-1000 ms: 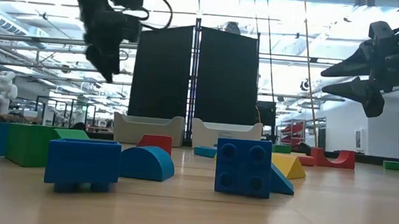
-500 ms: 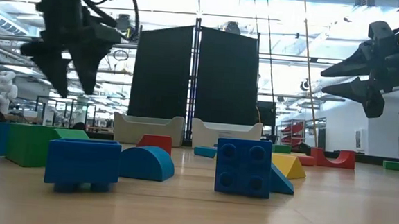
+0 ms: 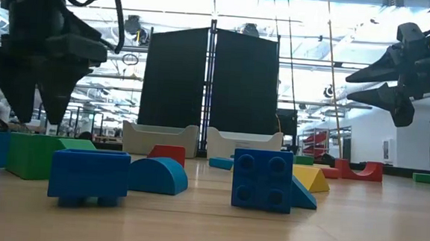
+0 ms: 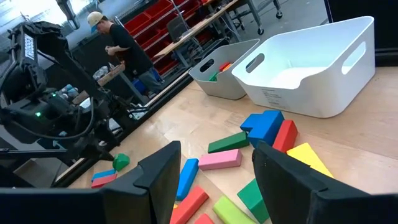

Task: Sort blocks by size
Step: Put the green semi-circle block into the gray bin

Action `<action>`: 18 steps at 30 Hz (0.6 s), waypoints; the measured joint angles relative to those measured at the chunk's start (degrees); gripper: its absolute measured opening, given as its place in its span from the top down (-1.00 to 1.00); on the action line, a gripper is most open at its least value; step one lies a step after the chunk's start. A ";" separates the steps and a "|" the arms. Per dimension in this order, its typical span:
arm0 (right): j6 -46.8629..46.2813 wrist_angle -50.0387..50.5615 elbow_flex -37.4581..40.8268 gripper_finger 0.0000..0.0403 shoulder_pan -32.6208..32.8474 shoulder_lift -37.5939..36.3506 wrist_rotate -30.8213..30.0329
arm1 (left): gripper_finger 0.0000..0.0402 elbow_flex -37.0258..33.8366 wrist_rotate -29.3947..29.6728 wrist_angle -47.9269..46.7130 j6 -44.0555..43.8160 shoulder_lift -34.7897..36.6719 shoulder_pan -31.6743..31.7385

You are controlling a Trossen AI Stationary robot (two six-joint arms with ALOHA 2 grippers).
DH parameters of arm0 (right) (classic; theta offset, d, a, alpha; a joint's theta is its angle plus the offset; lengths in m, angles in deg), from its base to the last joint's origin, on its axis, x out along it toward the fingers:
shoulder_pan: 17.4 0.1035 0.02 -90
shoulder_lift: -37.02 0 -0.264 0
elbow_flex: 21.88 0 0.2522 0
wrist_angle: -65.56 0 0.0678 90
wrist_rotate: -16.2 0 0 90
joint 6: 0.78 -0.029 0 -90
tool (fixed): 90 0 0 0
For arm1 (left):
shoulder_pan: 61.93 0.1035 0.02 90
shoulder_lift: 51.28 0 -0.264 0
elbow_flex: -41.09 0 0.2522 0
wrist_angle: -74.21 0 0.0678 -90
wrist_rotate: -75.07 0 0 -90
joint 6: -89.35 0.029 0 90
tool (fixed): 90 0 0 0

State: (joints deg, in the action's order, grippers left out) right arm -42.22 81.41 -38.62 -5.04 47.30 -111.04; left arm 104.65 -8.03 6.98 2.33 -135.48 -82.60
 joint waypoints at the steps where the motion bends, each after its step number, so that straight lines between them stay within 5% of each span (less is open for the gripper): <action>1: 0.02 0.00 0.00 0.04 -0.01 -0.02 0.01 | -0.52 0.00 -0.45 0.30 -0.54 -0.35 -0.23; 18: 0.31 0.04 0.00 0.04 0.01 0.02 0.01 | -0.43 0.00 -2.79 4.56 -0.26 -8.68 -2.25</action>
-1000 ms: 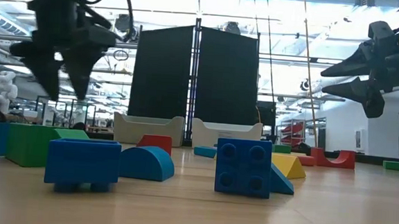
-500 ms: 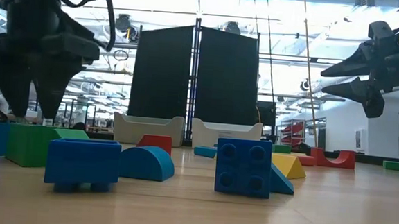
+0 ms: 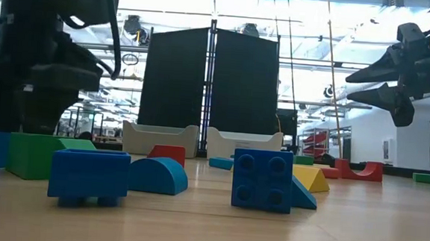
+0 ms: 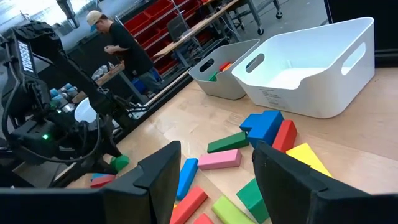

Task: Sort blocks by size
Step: Put the green semi-circle block into the gray bin

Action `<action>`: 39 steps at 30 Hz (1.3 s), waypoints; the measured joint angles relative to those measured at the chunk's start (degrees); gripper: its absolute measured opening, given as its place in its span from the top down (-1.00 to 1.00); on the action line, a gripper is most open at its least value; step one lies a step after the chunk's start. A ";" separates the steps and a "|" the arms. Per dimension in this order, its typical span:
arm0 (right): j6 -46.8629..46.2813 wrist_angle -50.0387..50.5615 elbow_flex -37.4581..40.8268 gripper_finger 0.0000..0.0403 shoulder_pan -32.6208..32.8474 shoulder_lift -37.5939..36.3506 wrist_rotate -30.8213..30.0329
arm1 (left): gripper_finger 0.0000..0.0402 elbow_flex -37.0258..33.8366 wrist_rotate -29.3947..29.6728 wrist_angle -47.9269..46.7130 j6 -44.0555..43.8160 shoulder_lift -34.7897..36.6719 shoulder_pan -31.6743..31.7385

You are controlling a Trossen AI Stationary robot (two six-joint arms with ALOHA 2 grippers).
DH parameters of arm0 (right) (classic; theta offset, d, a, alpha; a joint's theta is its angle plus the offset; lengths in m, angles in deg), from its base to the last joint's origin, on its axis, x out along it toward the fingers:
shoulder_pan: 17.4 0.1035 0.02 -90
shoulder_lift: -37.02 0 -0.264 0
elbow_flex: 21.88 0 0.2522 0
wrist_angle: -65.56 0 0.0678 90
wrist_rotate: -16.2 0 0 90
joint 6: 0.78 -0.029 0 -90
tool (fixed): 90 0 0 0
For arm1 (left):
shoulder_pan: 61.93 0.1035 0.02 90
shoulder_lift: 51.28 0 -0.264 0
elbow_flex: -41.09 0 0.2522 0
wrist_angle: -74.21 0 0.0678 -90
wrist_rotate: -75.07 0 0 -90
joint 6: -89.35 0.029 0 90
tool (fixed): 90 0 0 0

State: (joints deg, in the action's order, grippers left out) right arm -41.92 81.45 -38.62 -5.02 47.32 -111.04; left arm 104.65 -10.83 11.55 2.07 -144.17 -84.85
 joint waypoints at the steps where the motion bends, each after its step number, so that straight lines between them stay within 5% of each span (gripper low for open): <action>1: 0.02 0.02 0.00 0.04 -0.02 0.01 0.00 | -0.38 0.00 -0.06 0.64 0.81 -0.28 0.00; 12: 0.85 0.04 0.00 0.04 -0.02 0.01 -0.02 | 0.39 0.07 -0.65 3.96 5.26 -0.77 0.96; 20: 1.55 0.04 0.00 0.04 -0.02 0.01 -0.04 | 0.42 3.16 3.74 3.77 13.56 3.44 7.38; 29: 2.38 0.04 0.00 0.04 -0.02 0.01 -0.31 | 0.42 7.00 16.91 7.04 36.57 5.64 27.88; 39: 2.38 0.02 0.00 0.04 -0.02 0.01 -0.26 | 0.42 7.06 17.69 18.69 56.29 5.62 52.04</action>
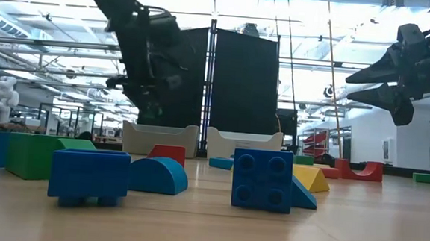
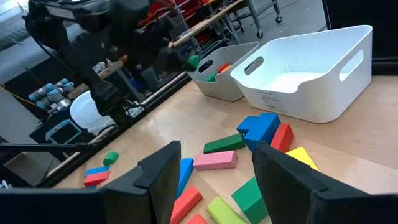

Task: Sort blocks by size
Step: Put the green semi-circle block into the gray bin

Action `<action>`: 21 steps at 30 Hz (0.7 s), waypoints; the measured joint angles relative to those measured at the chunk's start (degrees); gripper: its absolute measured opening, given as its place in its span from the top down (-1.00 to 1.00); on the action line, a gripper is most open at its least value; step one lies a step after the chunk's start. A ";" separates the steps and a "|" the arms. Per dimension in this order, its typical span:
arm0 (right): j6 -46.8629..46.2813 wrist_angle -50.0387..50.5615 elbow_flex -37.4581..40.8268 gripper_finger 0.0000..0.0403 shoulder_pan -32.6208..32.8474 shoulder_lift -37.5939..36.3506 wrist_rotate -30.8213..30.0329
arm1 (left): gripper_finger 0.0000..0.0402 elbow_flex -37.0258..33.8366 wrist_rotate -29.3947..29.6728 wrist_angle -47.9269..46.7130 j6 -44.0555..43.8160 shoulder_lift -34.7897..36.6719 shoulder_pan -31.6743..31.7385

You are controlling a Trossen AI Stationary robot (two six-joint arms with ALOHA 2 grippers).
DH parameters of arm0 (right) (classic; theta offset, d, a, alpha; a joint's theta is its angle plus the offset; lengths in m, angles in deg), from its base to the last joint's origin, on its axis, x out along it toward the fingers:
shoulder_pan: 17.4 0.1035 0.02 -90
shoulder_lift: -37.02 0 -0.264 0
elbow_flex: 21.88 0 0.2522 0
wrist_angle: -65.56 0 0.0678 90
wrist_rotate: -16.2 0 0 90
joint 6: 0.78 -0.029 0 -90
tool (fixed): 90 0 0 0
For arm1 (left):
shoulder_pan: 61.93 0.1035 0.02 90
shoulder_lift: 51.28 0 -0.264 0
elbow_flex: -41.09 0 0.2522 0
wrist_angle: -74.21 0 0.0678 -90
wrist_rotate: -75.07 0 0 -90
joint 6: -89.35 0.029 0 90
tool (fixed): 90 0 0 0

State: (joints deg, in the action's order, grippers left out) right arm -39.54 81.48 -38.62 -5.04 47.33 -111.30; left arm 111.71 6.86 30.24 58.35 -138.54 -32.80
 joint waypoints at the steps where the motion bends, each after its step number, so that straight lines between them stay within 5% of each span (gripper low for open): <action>1: 0.00 0.00 0.00 0.04 0.00 0.00 0.00 | 0.42 0.00 -0.43 0.30 1.14 0.00 1.37; 4: 0.00 0.00 0.00 0.04 0.00 0.00 0.00 | 0.40 0.00 -1.21 2.24 5.84 -0.02 3.95; 13: 0.00 0.00 0.00 0.04 0.00 0.00 0.04 | -0.35 0.00 -5.12 10.39 16.55 -0.02 4.89; 21: -0.90 0.00 0.00 0.04 0.00 0.00 0.11 | -0.42 0.11 -20.25 -2.12 11.81 6.40 -0.91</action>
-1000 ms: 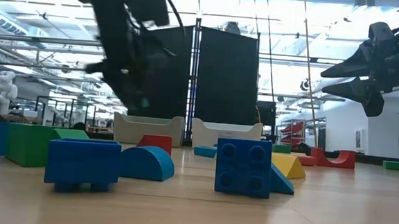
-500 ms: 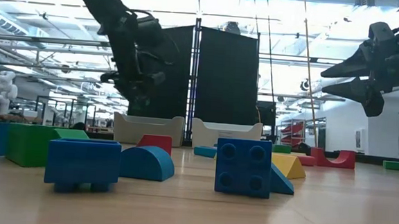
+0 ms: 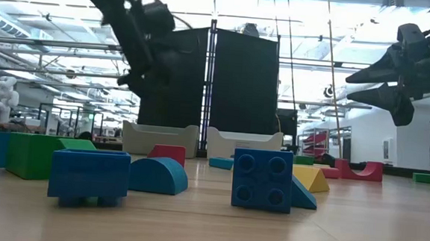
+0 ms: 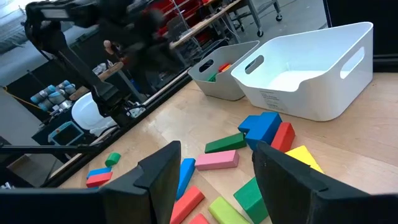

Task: Sort blocks by size
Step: Put the green semi-circle block into the gray bin

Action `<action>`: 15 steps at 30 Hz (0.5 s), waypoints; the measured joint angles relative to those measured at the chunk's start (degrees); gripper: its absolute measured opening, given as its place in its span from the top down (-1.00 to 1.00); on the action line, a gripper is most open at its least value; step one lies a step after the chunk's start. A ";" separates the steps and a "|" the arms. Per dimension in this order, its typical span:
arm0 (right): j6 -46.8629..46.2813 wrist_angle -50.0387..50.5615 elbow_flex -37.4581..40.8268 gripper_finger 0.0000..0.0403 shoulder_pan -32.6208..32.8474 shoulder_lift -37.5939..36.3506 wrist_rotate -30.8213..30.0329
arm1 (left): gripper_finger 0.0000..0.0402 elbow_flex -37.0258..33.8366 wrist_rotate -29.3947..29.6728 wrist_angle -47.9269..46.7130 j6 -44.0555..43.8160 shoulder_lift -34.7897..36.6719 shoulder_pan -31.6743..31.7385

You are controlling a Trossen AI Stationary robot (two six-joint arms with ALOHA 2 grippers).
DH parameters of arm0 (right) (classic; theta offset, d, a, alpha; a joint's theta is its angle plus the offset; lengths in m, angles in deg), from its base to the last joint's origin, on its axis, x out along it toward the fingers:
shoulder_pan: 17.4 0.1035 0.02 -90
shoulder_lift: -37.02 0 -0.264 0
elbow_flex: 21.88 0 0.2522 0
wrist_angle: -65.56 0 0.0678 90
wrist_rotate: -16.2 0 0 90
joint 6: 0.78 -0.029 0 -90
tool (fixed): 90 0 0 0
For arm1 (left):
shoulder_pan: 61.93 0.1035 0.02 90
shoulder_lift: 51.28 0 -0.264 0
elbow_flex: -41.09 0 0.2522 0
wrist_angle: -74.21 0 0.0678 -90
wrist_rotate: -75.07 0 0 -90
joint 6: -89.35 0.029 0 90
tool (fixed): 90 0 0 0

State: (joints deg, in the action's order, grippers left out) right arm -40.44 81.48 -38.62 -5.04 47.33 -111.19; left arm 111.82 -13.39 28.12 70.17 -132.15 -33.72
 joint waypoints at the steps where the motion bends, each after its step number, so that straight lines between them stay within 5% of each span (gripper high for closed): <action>1: 0.03 0.00 0.00 0.04 0.00 0.00 0.01 | -0.43 0.00 -0.24 -3.21 -0.04 1.10 -2.42; 8: 0.25 -0.02 0.00 0.04 0.00 0.08 -0.01 | -0.43 -0.51 5.21 -23.49 -19.15 7.73 -22.77; 15: -0.02 0.00 0.00 0.04 0.00 0.13 0.00 | -0.43 -5.92 7.13 -24.78 -38.28 9.88 -41.69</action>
State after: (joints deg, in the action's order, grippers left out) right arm -40.46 81.48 -38.62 -5.04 47.46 -111.19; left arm 105.90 -6.27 3.33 31.89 -122.26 -75.40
